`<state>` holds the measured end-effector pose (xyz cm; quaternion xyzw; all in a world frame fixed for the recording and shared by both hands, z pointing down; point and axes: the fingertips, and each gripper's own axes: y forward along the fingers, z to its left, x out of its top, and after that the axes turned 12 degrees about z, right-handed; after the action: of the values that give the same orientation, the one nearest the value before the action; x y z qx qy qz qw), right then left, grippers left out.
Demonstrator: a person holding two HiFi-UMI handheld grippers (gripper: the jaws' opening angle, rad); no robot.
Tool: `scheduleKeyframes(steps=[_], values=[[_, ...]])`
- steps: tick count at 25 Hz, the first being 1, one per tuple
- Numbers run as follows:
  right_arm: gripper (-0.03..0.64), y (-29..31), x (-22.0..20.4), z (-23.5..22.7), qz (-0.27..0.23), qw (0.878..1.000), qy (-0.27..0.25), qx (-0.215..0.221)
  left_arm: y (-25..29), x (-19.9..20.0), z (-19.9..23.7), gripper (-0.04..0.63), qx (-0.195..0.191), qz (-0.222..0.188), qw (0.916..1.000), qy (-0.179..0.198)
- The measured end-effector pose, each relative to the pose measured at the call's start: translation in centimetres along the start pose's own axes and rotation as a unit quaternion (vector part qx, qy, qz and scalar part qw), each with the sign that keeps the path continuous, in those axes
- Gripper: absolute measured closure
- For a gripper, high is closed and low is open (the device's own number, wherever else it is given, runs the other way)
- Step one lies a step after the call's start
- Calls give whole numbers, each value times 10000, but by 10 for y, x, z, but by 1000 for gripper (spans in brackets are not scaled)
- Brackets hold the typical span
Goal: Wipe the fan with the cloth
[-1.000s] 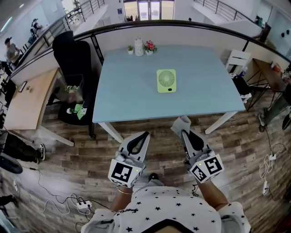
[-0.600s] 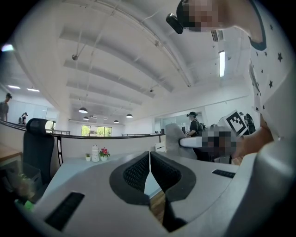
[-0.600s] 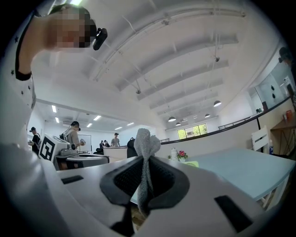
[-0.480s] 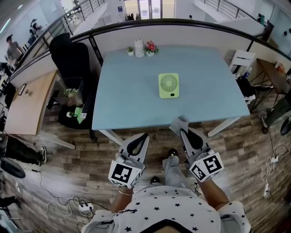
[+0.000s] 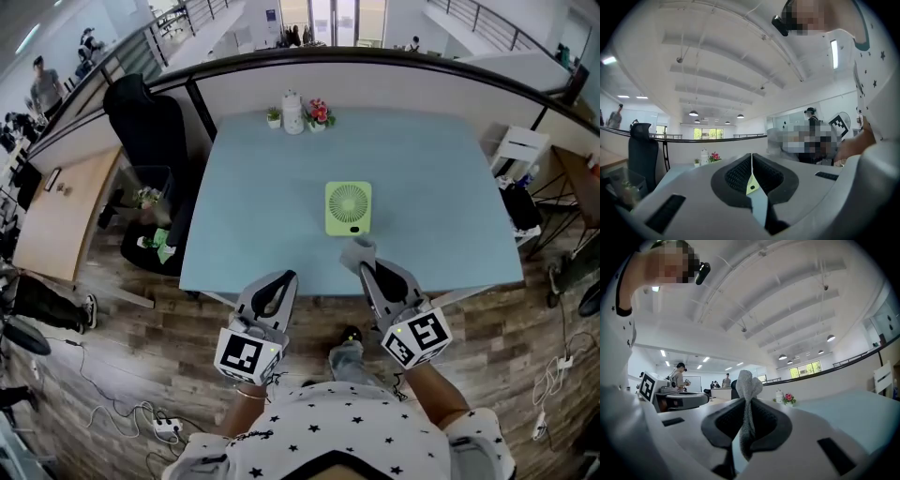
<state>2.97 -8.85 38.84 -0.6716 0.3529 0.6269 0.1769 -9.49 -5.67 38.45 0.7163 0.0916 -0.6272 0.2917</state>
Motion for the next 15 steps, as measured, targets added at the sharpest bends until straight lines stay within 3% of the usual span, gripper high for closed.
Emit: scheduleKeyframes(steps=[15], values=[[586, 64, -5, -94, 564, 9978, -322, 113, 97, 28, 18, 563, 364, 100, 9992, -89]])
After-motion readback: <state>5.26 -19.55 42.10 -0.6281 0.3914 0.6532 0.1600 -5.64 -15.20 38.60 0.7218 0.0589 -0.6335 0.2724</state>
